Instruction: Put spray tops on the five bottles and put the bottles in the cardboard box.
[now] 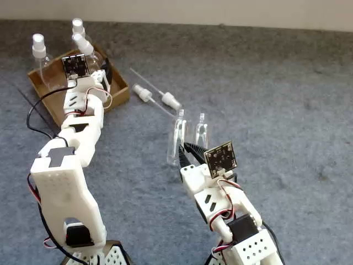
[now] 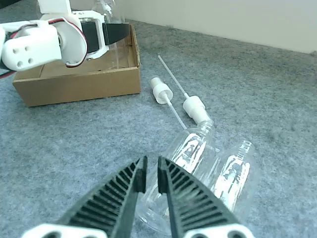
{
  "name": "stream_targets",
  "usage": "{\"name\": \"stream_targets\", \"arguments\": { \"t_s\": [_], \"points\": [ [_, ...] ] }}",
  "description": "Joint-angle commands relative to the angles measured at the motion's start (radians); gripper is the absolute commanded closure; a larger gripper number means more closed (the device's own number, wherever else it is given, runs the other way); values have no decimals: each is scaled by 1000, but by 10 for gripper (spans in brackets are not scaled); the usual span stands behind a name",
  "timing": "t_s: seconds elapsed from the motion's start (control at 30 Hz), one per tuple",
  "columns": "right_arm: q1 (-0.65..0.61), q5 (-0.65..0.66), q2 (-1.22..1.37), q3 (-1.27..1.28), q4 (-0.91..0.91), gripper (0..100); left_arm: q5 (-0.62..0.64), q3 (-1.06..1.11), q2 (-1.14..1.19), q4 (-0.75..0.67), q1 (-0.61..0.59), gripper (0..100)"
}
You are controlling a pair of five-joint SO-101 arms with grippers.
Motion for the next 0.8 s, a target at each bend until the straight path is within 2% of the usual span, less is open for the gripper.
{"name": "stream_targets", "arguments": {
  "t_s": [0.0, 0.2, 0.37, 0.5, 0.67, 0.77],
  "points": [
    [10, -3, -4, 159, 5, 961, 5, -42, -8, -28, 48, 895],
    [10, -3, -4, 159, 5, 961, 2, -41, -8, -23, 62, 895],
    [10, -3, -4, 159, 5, 961, -153, -33, -7, -21, 67, 895],
    [10, -3, -4, 159, 5, 961, -189, 5, -8, -26, 73, 889],
    [10, -2, -4, 159, 5, 961, -187, 38, -8, -26, 76, 767],
    [10, -2, -4, 159, 5, 961, -187, 45, -8, -26, 76, 733]
  ]
}}
